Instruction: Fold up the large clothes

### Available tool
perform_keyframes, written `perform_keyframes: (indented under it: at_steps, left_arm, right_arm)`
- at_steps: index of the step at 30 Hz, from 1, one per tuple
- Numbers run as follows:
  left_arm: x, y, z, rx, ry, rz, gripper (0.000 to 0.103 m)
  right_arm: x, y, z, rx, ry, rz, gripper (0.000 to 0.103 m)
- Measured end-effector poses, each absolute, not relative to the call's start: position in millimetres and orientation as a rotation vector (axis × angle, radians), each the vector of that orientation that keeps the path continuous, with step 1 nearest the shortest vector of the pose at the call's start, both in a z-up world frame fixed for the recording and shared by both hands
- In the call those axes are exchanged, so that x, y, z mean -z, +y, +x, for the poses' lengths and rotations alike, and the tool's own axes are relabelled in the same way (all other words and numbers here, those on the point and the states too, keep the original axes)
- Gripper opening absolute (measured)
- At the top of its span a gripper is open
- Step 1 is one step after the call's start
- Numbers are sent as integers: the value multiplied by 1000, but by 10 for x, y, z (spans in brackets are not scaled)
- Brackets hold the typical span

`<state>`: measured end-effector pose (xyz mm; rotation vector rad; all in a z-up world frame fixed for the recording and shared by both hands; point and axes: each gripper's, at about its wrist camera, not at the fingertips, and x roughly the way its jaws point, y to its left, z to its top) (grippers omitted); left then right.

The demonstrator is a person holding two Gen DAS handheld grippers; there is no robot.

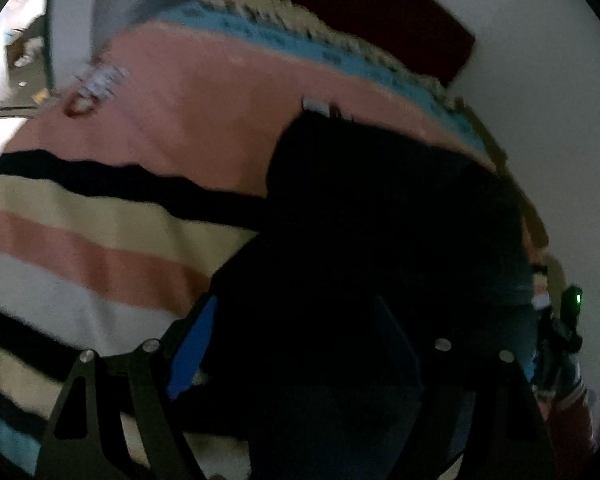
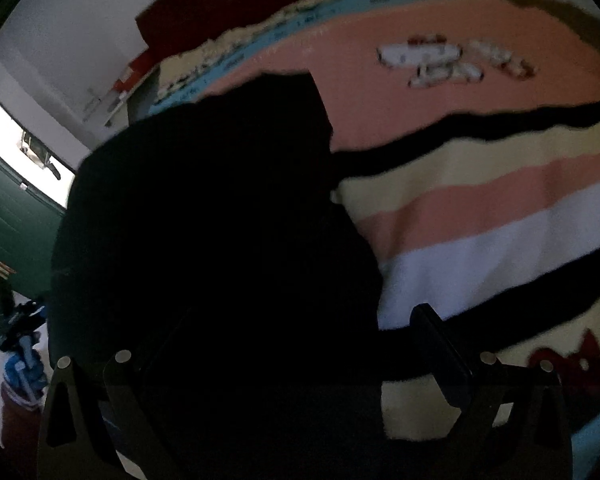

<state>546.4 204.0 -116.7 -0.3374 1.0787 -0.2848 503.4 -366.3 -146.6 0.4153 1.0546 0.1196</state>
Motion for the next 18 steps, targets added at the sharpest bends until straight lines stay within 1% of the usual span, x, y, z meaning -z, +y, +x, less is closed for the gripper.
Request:
perform_keyframes:
  at_steps: [2, 5, 8, 14, 18]
  left_arm:
    - [1353, 2000, 5572, 321, 1129, -340, 80]
    - [1617, 2067, 5640, 390, 1162, -408, 97]
    - [1882, 2169, 5654, 465, 1191, -528, 103]
    - [2021, 2147, 5553, 550, 1137, -646, 103]
    - [1992, 1992, 5428, 555, 1082, -694, 102]
  right_arm:
    - [1597, -3712, 5148, -119, 1083, 426, 102]
    - [1806, -3764, 5272, -188, 1136, 498, 102]
    - [2052, -3756, 5348, -293, 1197, 571, 102]
    - [2245, -3554, 5433, -464, 1201, 588, 102]
    - [2288, -3471, 5427, -478, 1154, 574, 102]
